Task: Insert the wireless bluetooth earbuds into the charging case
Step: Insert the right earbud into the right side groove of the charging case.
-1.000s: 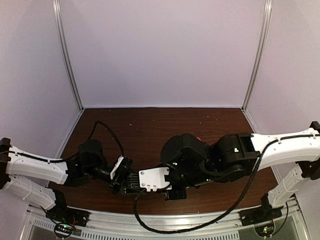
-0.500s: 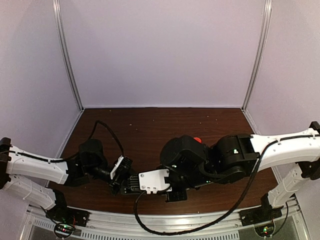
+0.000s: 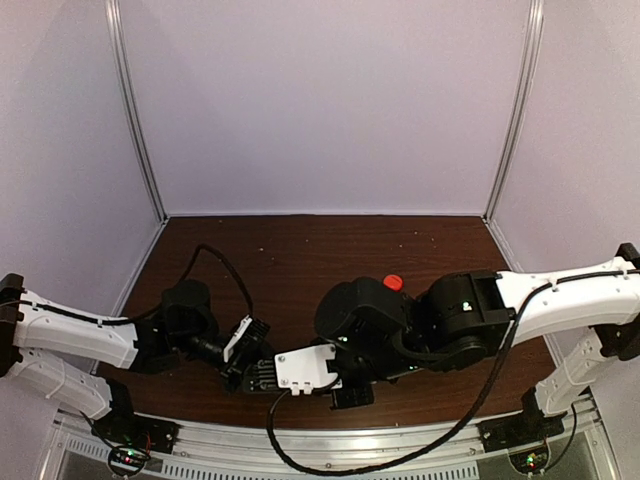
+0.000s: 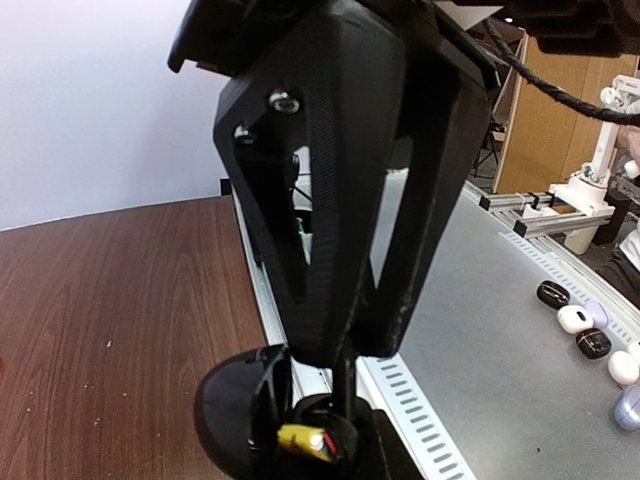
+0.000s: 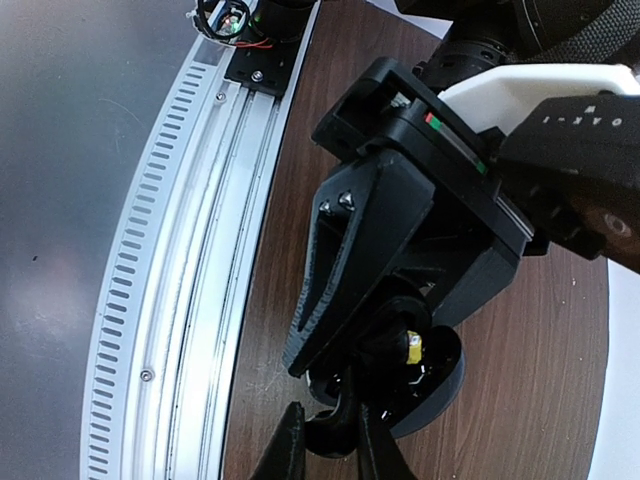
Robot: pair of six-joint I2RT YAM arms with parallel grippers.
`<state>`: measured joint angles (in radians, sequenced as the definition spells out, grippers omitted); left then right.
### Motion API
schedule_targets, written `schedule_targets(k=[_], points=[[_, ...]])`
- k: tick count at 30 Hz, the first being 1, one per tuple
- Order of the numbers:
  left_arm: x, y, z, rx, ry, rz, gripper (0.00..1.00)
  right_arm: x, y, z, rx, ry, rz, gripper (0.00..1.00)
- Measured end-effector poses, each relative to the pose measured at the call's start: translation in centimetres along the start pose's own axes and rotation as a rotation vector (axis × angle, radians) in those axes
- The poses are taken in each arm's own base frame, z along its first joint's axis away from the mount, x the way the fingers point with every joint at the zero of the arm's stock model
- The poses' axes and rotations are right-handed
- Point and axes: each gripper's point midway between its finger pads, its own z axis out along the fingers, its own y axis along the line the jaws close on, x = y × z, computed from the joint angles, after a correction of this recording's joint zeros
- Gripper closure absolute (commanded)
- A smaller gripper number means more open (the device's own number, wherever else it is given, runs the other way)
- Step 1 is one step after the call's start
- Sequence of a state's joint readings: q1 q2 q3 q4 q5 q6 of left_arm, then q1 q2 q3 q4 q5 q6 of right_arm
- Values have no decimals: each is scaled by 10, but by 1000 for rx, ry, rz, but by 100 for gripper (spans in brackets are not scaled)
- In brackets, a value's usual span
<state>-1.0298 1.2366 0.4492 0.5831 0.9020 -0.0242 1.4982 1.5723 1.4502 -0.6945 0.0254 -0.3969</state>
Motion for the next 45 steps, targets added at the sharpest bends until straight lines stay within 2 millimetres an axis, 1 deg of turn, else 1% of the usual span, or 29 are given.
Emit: schedule_targets(k=[8,14,15,19,21,28,35,45], points=[[5,-3,3,18,17,4,90,2,6,2,-31,7,-5,90],[2,-5,6,31,15,22,90,-1,8,3,-45,-4,-16,90],[2,-6,6,32,16,23,90,-1,9,3,-46,-4,-18,90],[1,-7,7,36,17,31,90,-1,9,3,-47,-3,-21,79],[1,-7,7,36,18,33,90,-1,8,3,-47,-4,-23,77],[-5,-4,8,30,8,47,90,-6,6,3,-34,-14,-21,76],[-6,-4,8,26,4,50,90,-5,5,3,-21,-8,-25,73],[-8,-1,8,11,-2,50,90,-4,2,1,1,2,-27,72]])
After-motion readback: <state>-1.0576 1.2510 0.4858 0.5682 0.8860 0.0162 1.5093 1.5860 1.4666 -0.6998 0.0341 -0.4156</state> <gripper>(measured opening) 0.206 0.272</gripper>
